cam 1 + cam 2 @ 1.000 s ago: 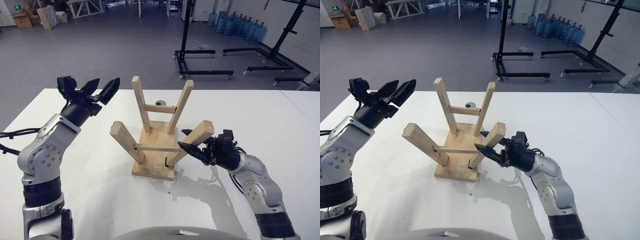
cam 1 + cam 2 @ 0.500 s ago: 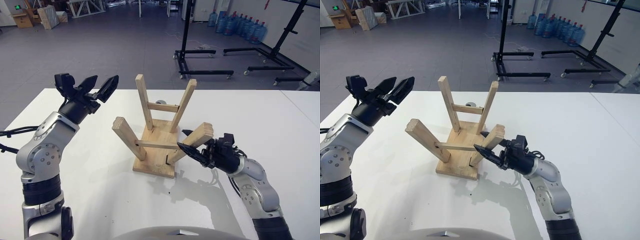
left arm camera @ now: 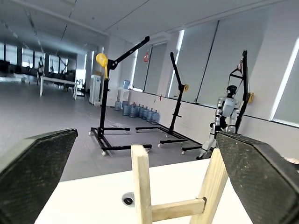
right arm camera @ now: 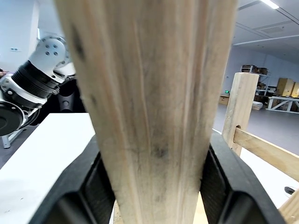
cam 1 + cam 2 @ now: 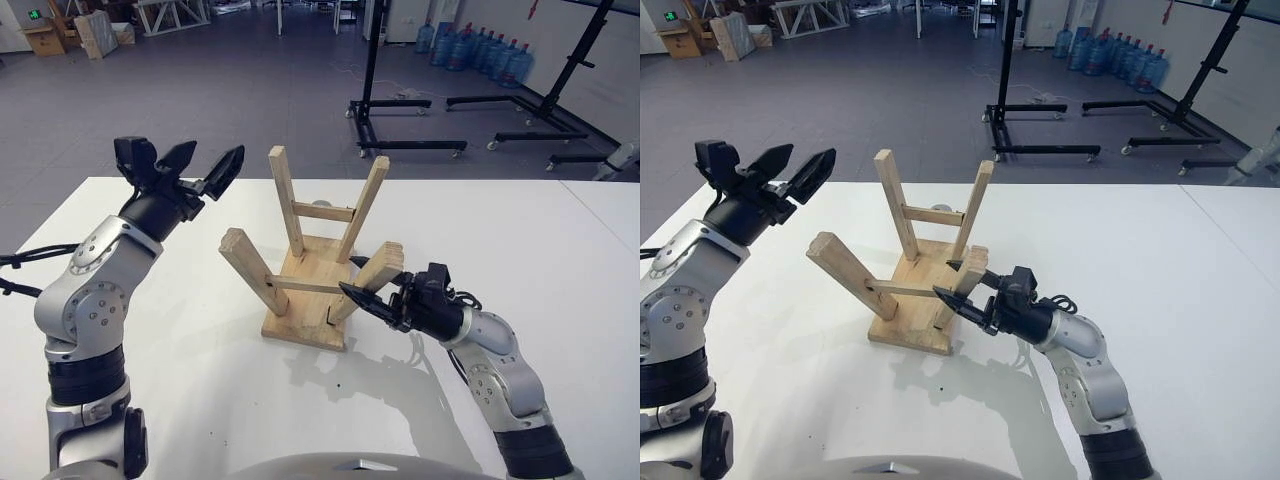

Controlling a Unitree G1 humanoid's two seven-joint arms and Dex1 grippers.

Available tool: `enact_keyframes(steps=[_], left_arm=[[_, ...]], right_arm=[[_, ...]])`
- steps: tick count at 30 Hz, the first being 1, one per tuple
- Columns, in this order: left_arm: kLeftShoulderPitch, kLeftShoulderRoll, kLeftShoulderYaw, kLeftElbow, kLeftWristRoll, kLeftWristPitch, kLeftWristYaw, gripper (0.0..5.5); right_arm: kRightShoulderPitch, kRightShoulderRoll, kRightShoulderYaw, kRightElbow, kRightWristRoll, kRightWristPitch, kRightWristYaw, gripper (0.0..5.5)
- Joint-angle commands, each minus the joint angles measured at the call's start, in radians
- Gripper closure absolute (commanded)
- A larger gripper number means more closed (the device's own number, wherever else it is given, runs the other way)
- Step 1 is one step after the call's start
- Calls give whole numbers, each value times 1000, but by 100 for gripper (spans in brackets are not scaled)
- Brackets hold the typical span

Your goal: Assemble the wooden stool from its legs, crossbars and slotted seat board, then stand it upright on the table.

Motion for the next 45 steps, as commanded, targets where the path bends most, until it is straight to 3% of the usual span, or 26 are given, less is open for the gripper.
enact_keyframes(steps=[1, 4, 7, 11, 15, 25, 29, 36, 45], left_arm=[[-101, 54, -19, -36, 64, 15, 41, 10], [-199, 115, -68, -65, 130, 56, 57, 10], [-268, 191, -200, -119, 240, 107, 40, 10], [-258, 242, -404, -152, 400, 150, 11, 10], [-230, 245, -514, -117, 526, 160, -4, 10], [-115, 163, -567, -53, 684, 36, -46, 10], [-65, 114, -623, 2, 758, -53, -44, 10], [60, 137, -788, 202, 1006, -254, -67, 10], [87, 86, -751, 201, 1052, -321, -123, 10]], right_arm=[[-51, 22, 8, -1, -27, 3, -51, 338], [-82, 44, 22, 7, -57, 12, -98, 338], [-131, 70, 43, 24, -104, 23, -159, 338], [-200, 110, 83, 66, -195, 36, -245, 338], [-239, 138, 123, 108, -274, 51, -314, 338], [-236, 153, 139, 123, -278, 87, -351, 338], [-224, 154, 157, 124, -289, 93, -356, 338], [-218, 160, 176, 116, -286, 108, -364, 338], [-237, 175, 181, 163, -316, 157, -404, 340]])
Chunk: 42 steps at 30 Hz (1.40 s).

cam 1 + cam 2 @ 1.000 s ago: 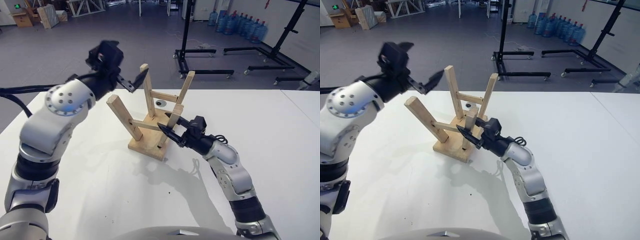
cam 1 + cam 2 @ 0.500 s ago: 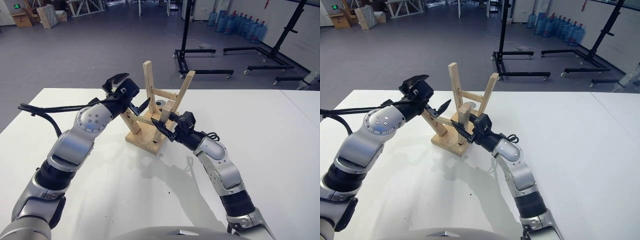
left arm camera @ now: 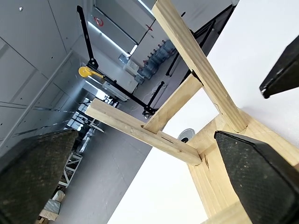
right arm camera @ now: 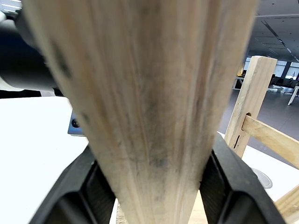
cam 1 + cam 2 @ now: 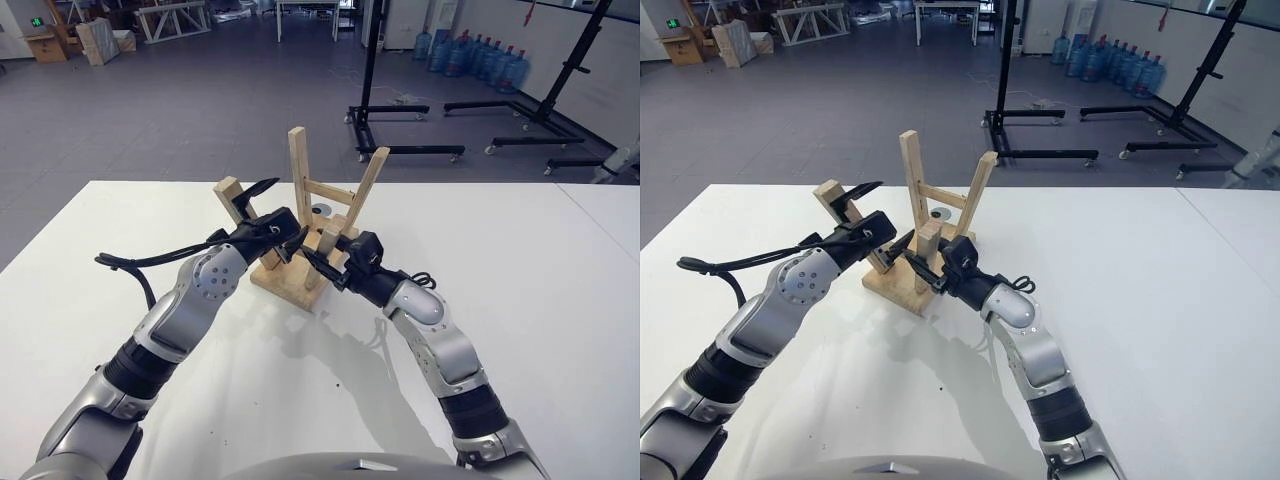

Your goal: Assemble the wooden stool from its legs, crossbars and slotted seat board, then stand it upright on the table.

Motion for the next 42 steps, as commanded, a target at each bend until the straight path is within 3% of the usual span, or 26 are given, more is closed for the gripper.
enact_keyframes(steps=[1, 10, 17, 25, 28, 34, 38, 42], left_arm=[[84, -2, -37, 47, 8, 24, -93, 10], [96, -45, 10, 41, -13, -16, -109, 10], [-129, -188, 324, -10, -207, 1, -9, 10], [-423, -183, 549, -140, -424, 213, -15, 10], [-341, -123, 672, -124, -493, 271, -46, 10], [-120, -137, 983, -82, -737, 397, -44, 10], [132, -140, 962, -24, -727, 287, -162, 10], [282, -186, 844, 29, -735, 200, -291, 10]], right_arm=[[-38, 18, 0, 33, -11, 50, -21, 340], [-70, 36, 5, 55, -17, 133, -37, 340], [-34, -6, 5, 52, -16, 131, -2, 340], [-10, -69, 11, 13, 34, 154, 91, 341], [-1, -114, -17, -26, 102, 185, 154, 341], [12, -221, -85, -64, 206, 233, 271, 341], [41, -251, -86, -68, 228, 228, 311, 341], [42, -255, -74, -61, 227, 219, 331, 341]])
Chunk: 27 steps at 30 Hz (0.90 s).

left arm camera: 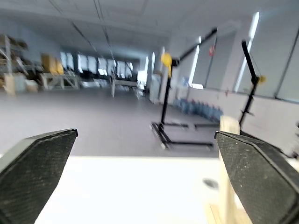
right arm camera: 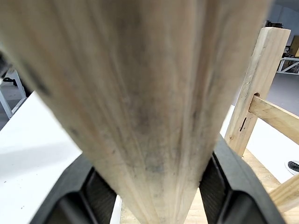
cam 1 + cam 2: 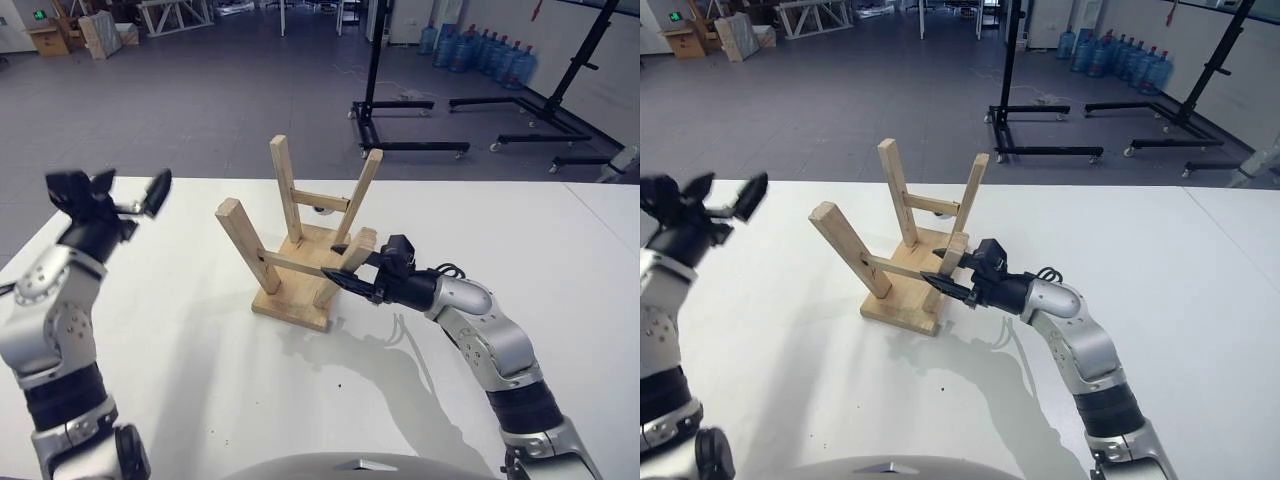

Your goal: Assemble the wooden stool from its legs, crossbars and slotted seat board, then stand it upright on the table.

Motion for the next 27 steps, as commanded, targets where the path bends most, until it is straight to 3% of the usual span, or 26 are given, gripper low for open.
enact_keyframes(steps=[1, 4, 15, 20, 27], left_arm=[[71, -32, -117, 41, -3, -54, -82, 10], [49, -41, -185, 49, 1, -63, -91, 10], [38, -42, -240, -16, 9, -77, -19, 10], [88, -69, -348, -81, 45, -88, 1, 10], [110, -84, -403, -88, 65, -111, 0, 10]], right_arm=[[39, -25, 30, 36, -10, 32, 31, 341], [47, -30, 35, 34, -6, 26, 46, 342], [35, -13, 68, 39, -15, 16, 57, 342], [8, 19, 112, 13, -31, 26, 26, 343], [-8, 58, 201, 17, -98, 21, -27, 343]])
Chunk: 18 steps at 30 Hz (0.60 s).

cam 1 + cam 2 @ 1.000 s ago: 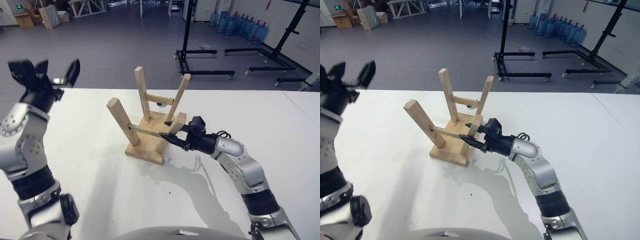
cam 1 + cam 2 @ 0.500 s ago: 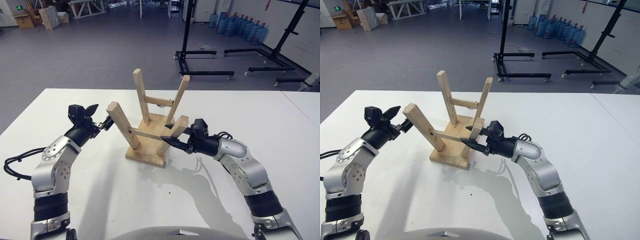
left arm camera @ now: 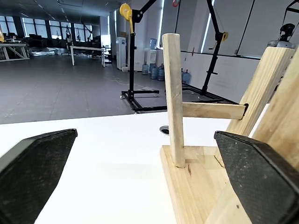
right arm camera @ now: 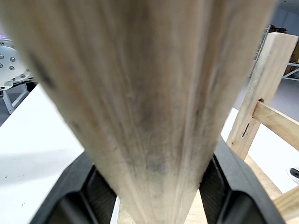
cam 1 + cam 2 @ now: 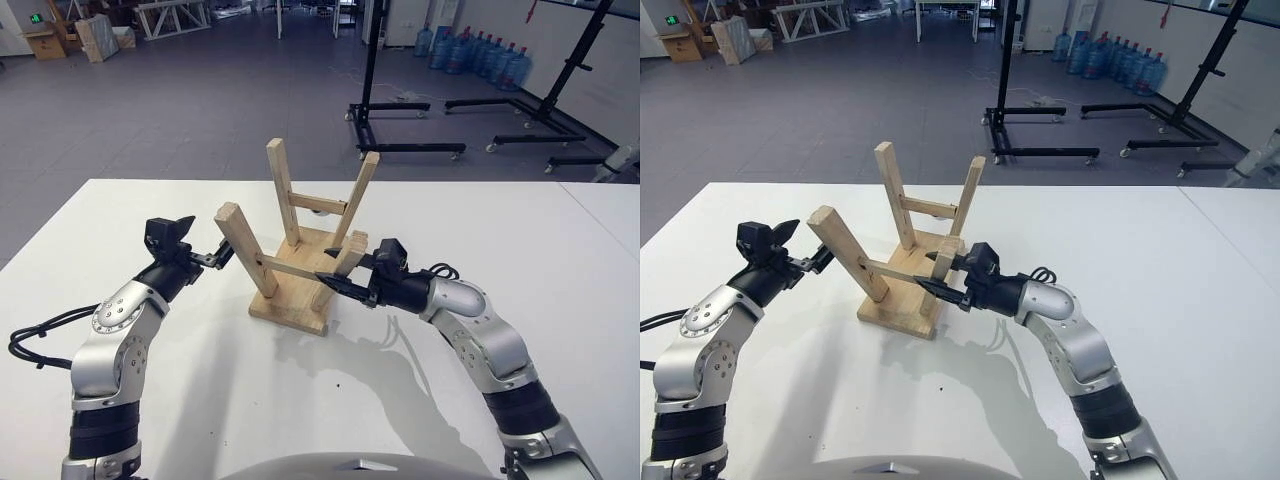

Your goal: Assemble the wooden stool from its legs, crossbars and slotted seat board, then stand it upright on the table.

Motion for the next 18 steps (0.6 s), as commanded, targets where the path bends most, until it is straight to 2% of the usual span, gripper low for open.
enact_keyframes(steps=[1, 16, 17, 18], left_arm=[[4, -33, -133, -40, -12, -7, -61, 10], [-5, -44, -124, 20, 2, -43, -45, 10], [-10, -43, -117, 32, 10, -44, -36, 10], [-12, -39, -110, 44, 14, -45, -31, 10]], right_arm=[[-4, 49, 145, 28, -72, 56, -9, 343], [-16, 47, 145, 63, -56, 168, -83, 343], [-15, 47, 141, 65, -52, 174, -85, 305], [-15, 47, 138, 70, -51, 177, -87, 296]])
